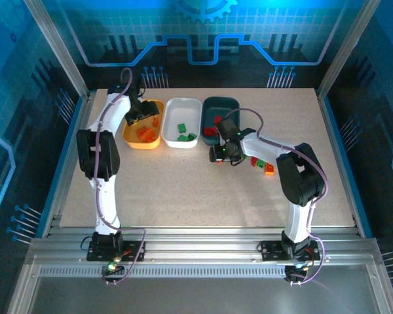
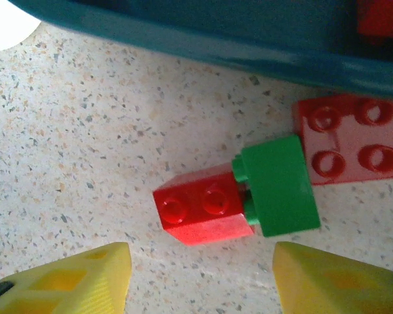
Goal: Sort the legos into containers by color
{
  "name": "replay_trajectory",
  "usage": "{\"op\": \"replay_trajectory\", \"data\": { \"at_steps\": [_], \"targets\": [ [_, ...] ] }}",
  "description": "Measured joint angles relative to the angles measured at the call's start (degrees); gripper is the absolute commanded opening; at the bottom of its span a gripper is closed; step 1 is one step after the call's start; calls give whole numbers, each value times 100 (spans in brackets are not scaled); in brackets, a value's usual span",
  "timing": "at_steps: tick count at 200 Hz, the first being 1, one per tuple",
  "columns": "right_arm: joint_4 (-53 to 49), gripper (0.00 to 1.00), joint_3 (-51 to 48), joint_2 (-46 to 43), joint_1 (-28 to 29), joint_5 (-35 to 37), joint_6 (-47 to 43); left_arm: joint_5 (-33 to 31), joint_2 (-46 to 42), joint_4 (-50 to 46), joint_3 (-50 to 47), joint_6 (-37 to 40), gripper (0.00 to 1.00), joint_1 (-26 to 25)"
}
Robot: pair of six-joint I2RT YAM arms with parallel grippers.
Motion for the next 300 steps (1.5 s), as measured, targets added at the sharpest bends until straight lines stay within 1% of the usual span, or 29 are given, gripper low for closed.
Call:
{"op": "replay_trajectory", "data": {
  "at_steps": [35,67,96,130,148,182,207,229,269,300],
  "targets": [
    [-57,59,107,87,109,203,-15,444,-1274,195,-918,-295,91,-63],
    [-59,57,214,269,203,197,-7,695,-2498,496,-1528,-402,92,-361],
    [-114,57,214,352,411,197,13,988,-3169,726,-2212,-507,93,-579],
    [-127,56,295,402,570,146,4,1196,-3320,944,-2811,-511,93,-579],
    [-175,57,369,402,619,280,4,1296,-3370,1080,-3029,-514,93,-579],
    [-433,58,411,365,658,1095,-83,1414,-3700,1403,-3403,-647,93,-579],
    [-621,58,575,372,704,1729,-258,1510,-3799,1596,-3445,-706,93,-579],
    [-625,58,756,461,772,2044,-398,1554,-3801,1696,-3456,-776,93,-579],
    [-625,57,935,752,804,2197,-525,1598,-3799,1779,-3486,-809,93,-579],
    [-603,56,1008,807,820,2190,-555,1598,-3799,1779,-3486,-809,93,-579]
  ]
}}
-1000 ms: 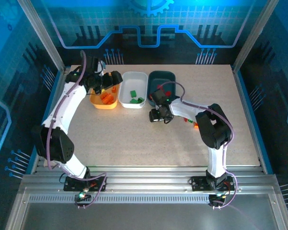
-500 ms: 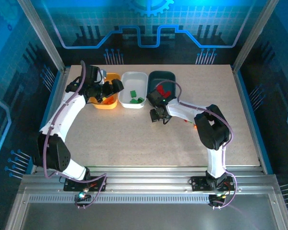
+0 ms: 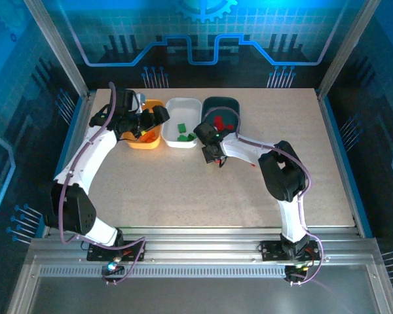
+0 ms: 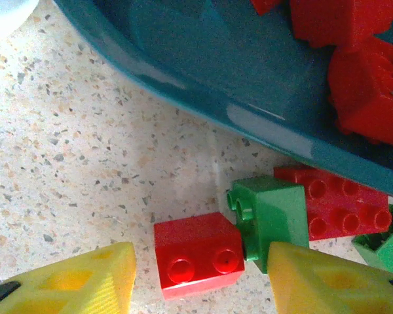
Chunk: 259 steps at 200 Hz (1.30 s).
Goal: Sort the legos into containers by color
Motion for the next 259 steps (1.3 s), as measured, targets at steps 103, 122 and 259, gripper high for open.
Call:
{"op": "replay_trajectory", "data": {
  "at_steps": [103,122,259],
  "targets": [
    [275,55,-284,31,483,-111,199,0,0,-2,0,2,93,0],
    [297,54,-275,114,485,-109,240,0,0,0,0,2,94,0],
    [192,37,476,-382,81,-219,192,61,0,26,-15,2,93,-11]
  ]
}}
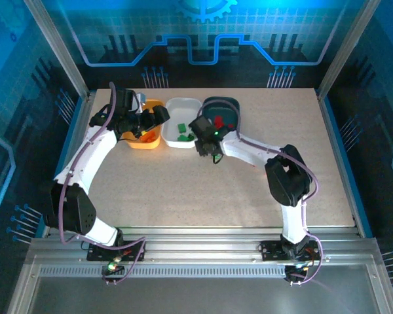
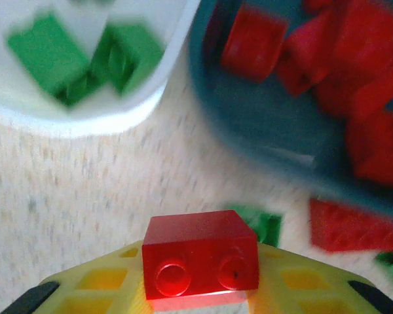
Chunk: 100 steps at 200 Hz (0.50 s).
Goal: Sort the legos into containers by color
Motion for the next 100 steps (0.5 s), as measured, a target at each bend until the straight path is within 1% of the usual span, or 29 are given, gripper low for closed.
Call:
{"op": "replay_trajectory", "data": {
  "at_steps": [25,49,69,100],
  "targets": [
    [-48,39,667,247,-691,-245,-42,22,24,20,-26,2,92,-129],
    [-284,41,1423,761,-1342,-750,-28,17,129,13,-26,20,91,-470],
    [-540,46,1784,1095,-1600,-1064,0,20,313,11,-26,22,91,-791],
    [-894,52,2015,1333,-1698,-1453,46,17,662,-76,-15,120,91,-1167]
  ]
}}
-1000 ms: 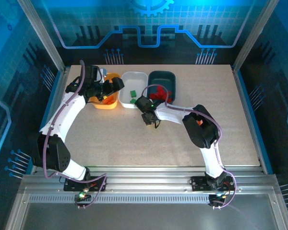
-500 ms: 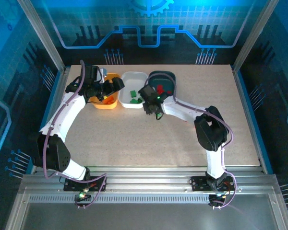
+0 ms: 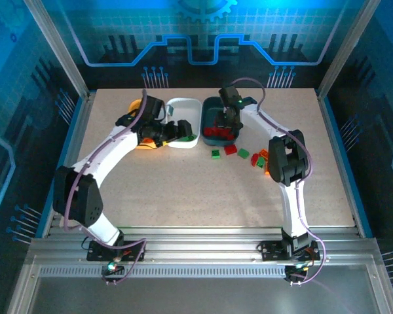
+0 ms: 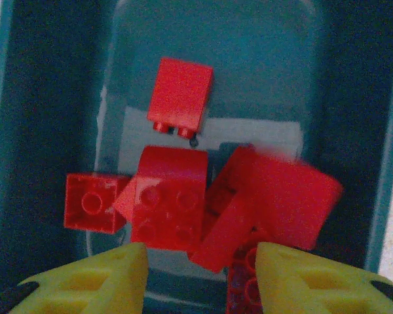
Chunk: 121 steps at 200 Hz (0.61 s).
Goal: Sort the legos into containers by color
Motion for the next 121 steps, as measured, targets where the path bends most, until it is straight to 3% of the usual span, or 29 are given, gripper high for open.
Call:
{"op": "replay_trajectory", "data": {
  "at_steps": [41,92,121],
  "targets": [
    [125,53,-870,-704,-2,-90,11,-111,361,-299,170,249,91,-330],
    [938,56,-3493,-3526,-13,219,378,-997,1058,-669,916,391,88,-1434],
    [1290,57,-4592,-4489,-52,376,568,-1641,1790,-688,1283,306,82,-2015]
  ]
}}
